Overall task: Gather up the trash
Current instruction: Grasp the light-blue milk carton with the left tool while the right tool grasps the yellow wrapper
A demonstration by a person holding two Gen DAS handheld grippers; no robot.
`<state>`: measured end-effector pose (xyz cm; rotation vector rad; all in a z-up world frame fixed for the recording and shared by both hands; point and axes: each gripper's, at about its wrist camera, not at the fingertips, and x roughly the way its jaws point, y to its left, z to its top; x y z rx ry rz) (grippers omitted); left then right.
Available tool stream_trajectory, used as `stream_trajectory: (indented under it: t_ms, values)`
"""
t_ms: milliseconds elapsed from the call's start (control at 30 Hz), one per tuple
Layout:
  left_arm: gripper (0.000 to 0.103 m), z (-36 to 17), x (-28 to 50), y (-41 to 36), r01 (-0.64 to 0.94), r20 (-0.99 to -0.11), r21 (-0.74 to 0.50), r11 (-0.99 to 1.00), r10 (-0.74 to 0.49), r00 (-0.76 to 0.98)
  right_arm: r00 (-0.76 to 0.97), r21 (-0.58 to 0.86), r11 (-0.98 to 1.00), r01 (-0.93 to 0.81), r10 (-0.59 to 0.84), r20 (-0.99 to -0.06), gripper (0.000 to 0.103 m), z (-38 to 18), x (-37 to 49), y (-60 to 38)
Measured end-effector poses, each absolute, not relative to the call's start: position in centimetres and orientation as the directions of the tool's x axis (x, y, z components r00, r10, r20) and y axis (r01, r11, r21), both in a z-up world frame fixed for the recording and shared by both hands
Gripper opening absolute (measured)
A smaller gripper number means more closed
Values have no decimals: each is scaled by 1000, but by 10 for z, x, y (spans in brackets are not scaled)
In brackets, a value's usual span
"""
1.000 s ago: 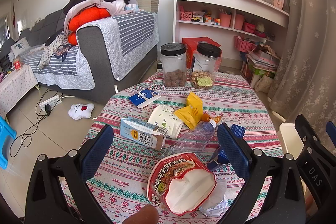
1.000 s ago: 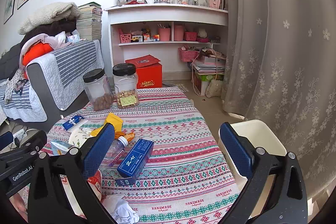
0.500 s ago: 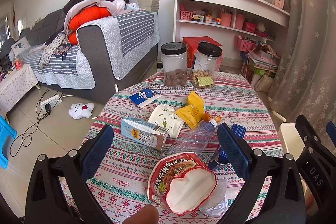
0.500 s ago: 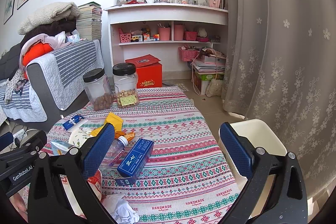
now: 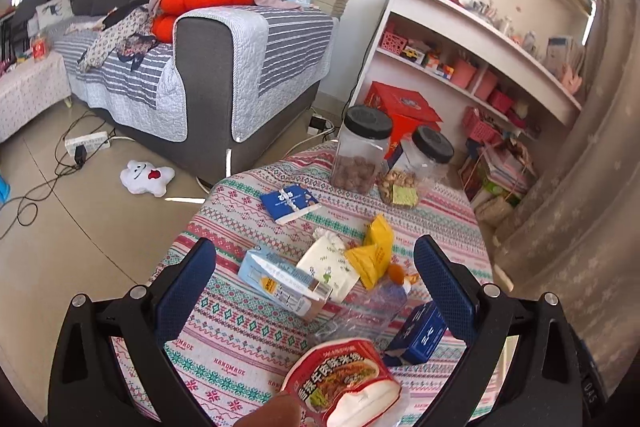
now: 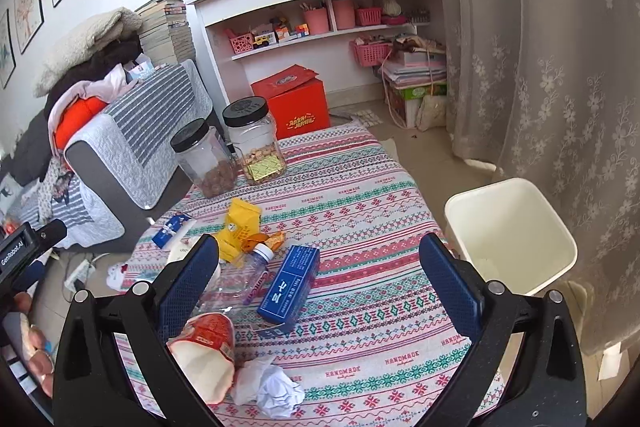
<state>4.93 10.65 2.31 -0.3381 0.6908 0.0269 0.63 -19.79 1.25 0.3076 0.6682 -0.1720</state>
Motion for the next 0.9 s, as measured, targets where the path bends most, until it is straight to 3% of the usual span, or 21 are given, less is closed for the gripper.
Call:
stream_trajectory:
  t_ms: [67, 133, 233, 333, 400, 433, 567, 900]
  values:
    - [96, 30, 70, 117, -117, -649, -336, 935, -140, 748, 741, 259, 938, 231, 3, -671, 96, 14, 25, -203]
    - [96, 19, 95, 120, -93, -724, -339, 936, -196, 661, 710, 310, 922, 231, 58, -702, 96, 5, 40, -213]
    - [96, -28, 114, 121, -161, -837, -281, 946, -160, 523, 668, 367, 889, 274, 98, -738, 96, -29, 47, -226]
    - [95, -97, 127, 139, -325, -920, -293, 899, -172, 351, 553, 383, 855, 350, 142, -821, 96, -67, 57, -233]
    - [91, -128, 134, 154, -437, -883, -465, 770, -368, 291, 553, 458, 827, 326, 227, -802, 96, -70, 62, -234]
    - [91, -136, 137, 158, -479, -866, -500, 721, -403, 297, 562, 453, 831, 322, 218, -798, 96, -66, 62, -233]
    - [90, -145, 147, 153, -569, -889, -455, 685, -319, 328, 594, 433, 848, 305, 186, -782, 96, -54, 68, -231]
    - [63, -184, 166, 150, -689, -907, -417, 593, -317, 276, 563, 459, 819, 344, 211, -799, 96, -69, 76, -243]
